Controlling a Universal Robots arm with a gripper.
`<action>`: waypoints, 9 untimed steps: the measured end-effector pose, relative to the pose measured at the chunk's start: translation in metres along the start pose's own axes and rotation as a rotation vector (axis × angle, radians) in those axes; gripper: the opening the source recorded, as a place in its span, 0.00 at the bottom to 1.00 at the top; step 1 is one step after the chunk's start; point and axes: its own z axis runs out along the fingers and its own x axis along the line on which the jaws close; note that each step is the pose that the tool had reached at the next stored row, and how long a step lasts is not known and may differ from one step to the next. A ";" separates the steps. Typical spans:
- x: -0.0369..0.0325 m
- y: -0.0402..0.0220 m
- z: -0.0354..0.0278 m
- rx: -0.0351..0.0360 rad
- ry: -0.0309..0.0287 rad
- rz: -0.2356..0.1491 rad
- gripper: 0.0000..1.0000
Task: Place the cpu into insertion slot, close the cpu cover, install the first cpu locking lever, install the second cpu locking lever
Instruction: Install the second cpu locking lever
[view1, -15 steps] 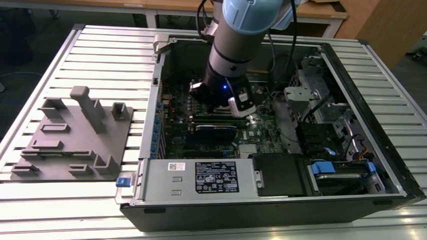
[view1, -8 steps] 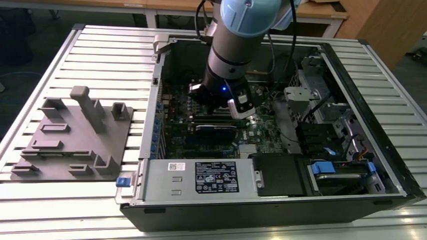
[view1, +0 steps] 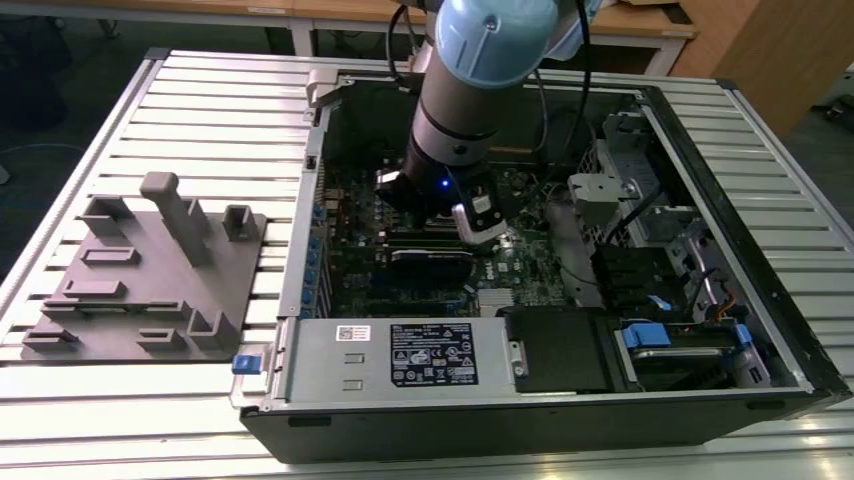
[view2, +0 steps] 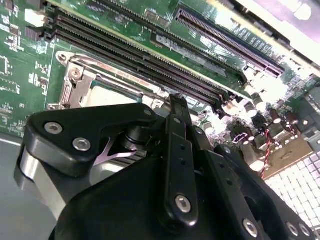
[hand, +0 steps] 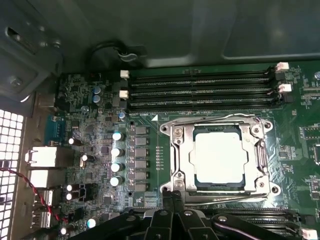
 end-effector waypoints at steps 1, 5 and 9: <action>0.0000 0.0000 0.0001 -0.0007 -0.0001 0.000 0.11; 0.0000 -0.0001 0.0003 -0.0010 -0.0003 0.000 0.11; 0.0001 -0.0004 0.0019 -0.0017 -0.0108 -0.003 0.11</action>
